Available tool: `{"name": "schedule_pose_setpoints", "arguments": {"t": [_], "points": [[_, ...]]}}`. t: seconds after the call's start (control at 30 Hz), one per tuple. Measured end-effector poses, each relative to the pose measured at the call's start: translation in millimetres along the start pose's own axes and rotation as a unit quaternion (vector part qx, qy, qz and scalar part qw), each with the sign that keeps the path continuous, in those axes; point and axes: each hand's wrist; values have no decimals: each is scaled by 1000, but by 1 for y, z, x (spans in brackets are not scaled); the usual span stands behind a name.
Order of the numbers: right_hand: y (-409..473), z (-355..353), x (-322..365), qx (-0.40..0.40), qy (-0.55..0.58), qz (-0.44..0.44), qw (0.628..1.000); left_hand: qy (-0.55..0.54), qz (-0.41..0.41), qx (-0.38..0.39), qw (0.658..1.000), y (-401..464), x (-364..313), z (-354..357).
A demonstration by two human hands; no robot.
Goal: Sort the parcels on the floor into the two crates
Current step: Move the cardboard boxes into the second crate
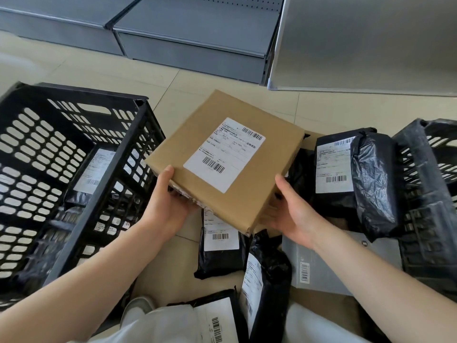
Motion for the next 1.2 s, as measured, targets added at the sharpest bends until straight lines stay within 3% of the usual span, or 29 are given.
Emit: {"name": "schedule_pose_setpoints", "arguments": {"t": [0.23, 0.43, 0.6, 0.8, 1.03, 1.2], "points": [[10, -7, 3, -126, 1, -132, 983, 85, -75, 56, 992, 0, 12, -20], [-1, -27, 10, -125, -30, -109, 986, 110, -45, 18, 993, -1, 1, -30], [-12, -30, 15, -102, -43, -61, 992, 207, -99, 82, 970, -11, -6, -22], [-18, -24, 31, -87, -58, -64, 992, 214, -76, 108, 968, -17, -22, -7], [-43, -35, 49, -60, -50, -89, 993, 191, -41, 69, 978, -23, -24, 11], [-63, -53, 40, -162, 25, -178, 970, 261, -32, 121, 957, -32, -20, 42]]}}
Point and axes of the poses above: each hand's wrist, its own y-axis towards the middle knuckle, its own z-axis out of the palm, x = y × z, and after that the axes turned 2 degrees about z, right-handed
